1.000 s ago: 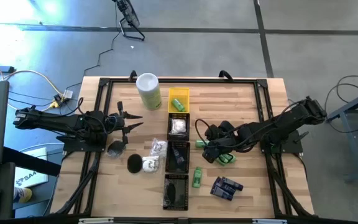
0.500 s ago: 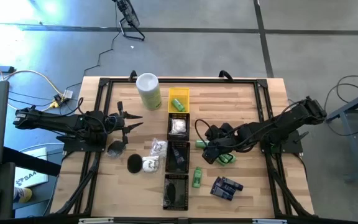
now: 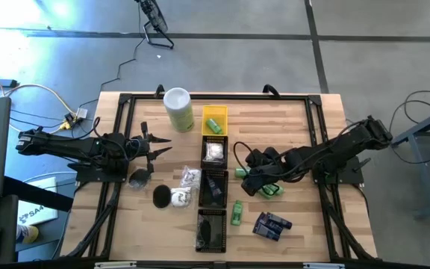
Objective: Pick & Place Travel size toiletries
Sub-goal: Put the green bottle into the yellow basket
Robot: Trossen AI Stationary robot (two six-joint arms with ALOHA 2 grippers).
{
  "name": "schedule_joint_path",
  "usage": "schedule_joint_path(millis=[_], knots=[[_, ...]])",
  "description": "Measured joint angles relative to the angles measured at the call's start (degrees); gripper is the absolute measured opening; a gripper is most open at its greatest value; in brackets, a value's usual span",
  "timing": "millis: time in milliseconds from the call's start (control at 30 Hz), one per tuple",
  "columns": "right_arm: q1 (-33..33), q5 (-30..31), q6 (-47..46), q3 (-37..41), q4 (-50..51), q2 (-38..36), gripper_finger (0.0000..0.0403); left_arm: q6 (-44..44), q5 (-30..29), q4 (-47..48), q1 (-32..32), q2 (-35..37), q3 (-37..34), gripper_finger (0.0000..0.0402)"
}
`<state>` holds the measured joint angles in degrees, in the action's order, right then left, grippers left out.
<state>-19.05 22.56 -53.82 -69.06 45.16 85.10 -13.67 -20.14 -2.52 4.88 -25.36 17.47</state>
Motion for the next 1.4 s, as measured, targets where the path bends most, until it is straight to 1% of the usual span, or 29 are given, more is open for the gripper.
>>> schedule_joint_path(millis=[333,633,800,900,1000,1133,1233,1300,1400], knots=[[0.0,-0.03,4.68,0.0,0.03,0.0,0.0299,0.0,0.0,0.02,-0.01,-0.01,0.0,0.0109],[0.08,-4.08,4.76,0.0,0.37,1.0,0.0299,0.01,-0.01,0.06,-0.01,-0.01,0.0,0.0109],[0.37,-9.1,8.0,0.0,0.65,4.75,0.0299,0.0,-0.01,0.09,0.0,-0.01,0.0,0.0109],[0.47,-10.33,10.09,0.0,-0.19,7.52,0.0299,0.0,0.0,0.09,-0.02,-0.01,0.0,0.0109],[0.72,-10.12,11.69,0.0,-0.23,10.02,0.0299,0.0,0.0,0.11,0.0,0.0,0.0,0.0109],[1.59,-7.07,13.02,0.0,-0.14,12.67,0.0299,0.0,-0.01,0.11,0.0,0.0,0.0,0.0109],[3.05,-6.48,14.47,0.0,0.01,13.96,0.0299,0.0,-0.01,0.24,0.0,0.0,0.0,0.0109],[4.42,-6.81,15.65,0.0,0.01,14.68,0.0299,0.0,-0.02,0.68,0.0,0.0,0.0,0.0109],[6.88,-9.19,16.78,0.0,0.01,15.46,0.0299,0.01,0.0,1.4,-0.02,-0.01,0.0,0.0109]])
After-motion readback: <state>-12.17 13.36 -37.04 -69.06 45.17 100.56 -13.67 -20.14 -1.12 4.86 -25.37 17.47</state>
